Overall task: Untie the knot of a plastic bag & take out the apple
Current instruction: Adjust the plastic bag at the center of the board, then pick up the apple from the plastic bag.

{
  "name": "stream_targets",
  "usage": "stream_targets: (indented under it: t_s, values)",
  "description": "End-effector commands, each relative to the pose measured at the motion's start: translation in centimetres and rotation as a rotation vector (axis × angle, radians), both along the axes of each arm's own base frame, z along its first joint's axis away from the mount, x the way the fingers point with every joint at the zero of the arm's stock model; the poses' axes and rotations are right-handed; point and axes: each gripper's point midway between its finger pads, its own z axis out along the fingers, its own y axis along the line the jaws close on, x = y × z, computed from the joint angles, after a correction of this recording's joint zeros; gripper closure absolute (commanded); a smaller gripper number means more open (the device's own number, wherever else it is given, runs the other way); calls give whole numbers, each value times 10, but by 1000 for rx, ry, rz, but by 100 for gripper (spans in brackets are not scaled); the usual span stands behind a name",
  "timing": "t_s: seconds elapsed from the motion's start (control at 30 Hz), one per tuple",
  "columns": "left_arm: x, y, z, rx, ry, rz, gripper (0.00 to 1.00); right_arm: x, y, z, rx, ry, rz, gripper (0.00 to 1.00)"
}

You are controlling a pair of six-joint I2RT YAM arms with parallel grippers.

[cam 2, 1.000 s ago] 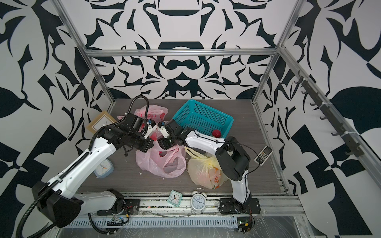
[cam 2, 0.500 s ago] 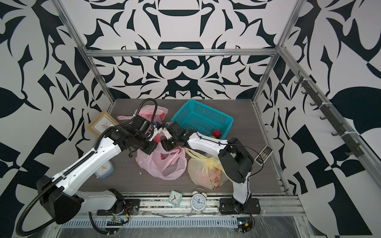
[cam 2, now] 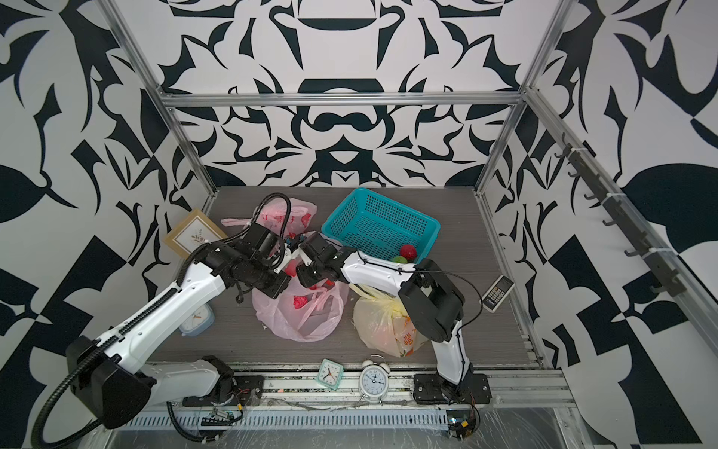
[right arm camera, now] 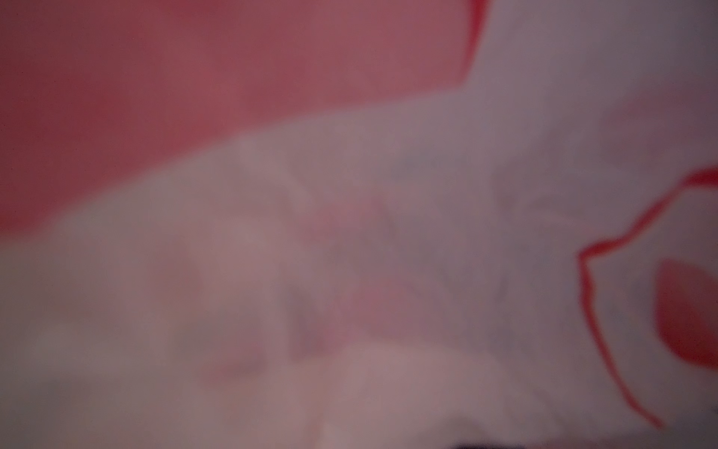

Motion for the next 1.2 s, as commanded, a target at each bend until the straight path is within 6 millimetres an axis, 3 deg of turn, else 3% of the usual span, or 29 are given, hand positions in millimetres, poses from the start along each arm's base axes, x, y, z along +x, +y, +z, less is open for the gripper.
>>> stream_targets:
  t_s: [0.0,0.53,0.63,0.73,0.9,1.17]
  values:
    - [-8,-1,-4,-8,34,-26,100,12,1,7,-35,-59,-21,30]
    - [-3,7,-9,-6,18,-3,100,11,-2,-31,-150,-22,30,24]
    - [-1,8,-10,-5,18,3,100,12,-1,-33,-161,-13,33,26]
    - [5,12,-11,5,2,34,100,12,1,-33,-157,-6,31,34]
    - [14,16,-9,7,-28,85,100,9,6,-3,-59,-39,31,48]
    - [16,13,-14,-6,-22,92,100,9,-4,95,201,-165,-10,48]
